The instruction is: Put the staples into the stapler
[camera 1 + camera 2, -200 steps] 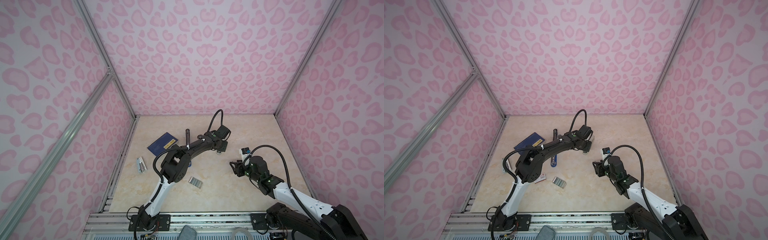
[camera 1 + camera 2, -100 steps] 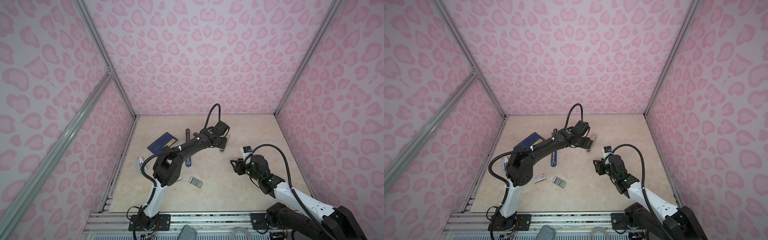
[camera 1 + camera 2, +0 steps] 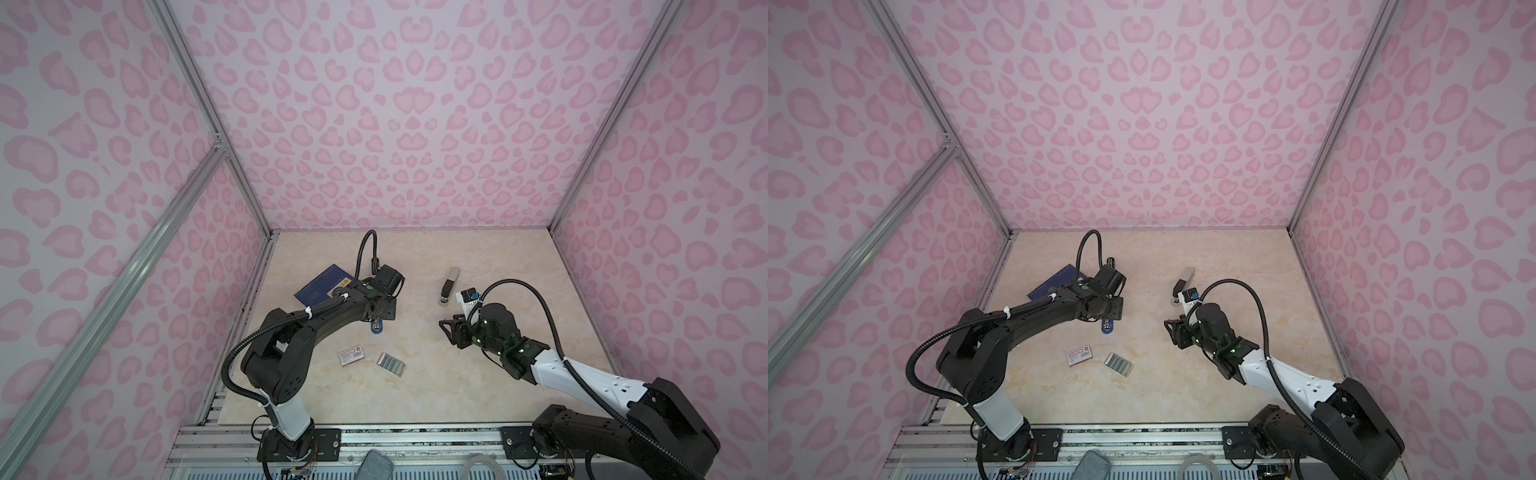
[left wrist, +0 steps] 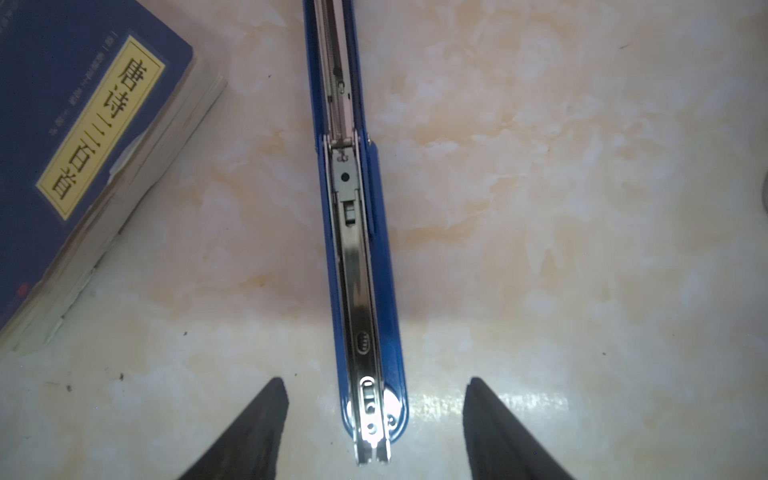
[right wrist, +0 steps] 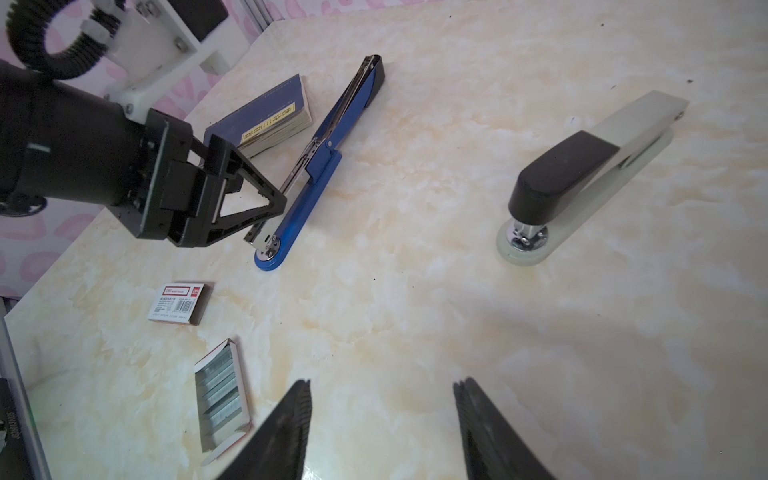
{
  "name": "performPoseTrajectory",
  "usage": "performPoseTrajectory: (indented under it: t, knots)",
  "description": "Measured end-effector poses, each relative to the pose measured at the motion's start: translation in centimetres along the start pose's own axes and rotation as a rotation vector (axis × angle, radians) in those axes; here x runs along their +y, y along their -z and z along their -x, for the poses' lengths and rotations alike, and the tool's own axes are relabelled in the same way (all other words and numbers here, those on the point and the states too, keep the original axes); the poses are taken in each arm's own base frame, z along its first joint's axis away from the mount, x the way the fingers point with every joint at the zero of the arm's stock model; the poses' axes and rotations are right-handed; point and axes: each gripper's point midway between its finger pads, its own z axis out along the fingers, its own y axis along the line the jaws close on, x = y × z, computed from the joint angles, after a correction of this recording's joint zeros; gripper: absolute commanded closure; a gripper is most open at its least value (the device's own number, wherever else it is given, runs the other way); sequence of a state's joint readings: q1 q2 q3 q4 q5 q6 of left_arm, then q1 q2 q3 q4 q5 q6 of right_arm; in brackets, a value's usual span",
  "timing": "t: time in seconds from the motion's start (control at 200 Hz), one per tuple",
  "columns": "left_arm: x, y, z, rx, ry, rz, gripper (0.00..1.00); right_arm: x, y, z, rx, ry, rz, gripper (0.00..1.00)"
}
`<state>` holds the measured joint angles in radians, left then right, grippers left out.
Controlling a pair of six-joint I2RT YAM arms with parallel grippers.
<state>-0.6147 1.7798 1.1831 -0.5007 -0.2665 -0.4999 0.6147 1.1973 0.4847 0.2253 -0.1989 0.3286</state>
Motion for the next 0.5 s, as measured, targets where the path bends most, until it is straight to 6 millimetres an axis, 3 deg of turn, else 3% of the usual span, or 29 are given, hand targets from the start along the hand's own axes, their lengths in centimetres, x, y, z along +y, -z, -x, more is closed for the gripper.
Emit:
performPoseTrajectory:
  t: [0.16,0.505]
  knots:
    - [0.3,-2.2,-0.5,0.032,0.024,0.026,0.36,-0.1,0.2,0.0,-0.013,0.002,-0.007,0.42]
    - [-0.9,-4.2,-0.7,0.068,0.062,-0.004,0.67,-0.6,0.5,-0.2,-0.023,0.003,-0.03,0.42]
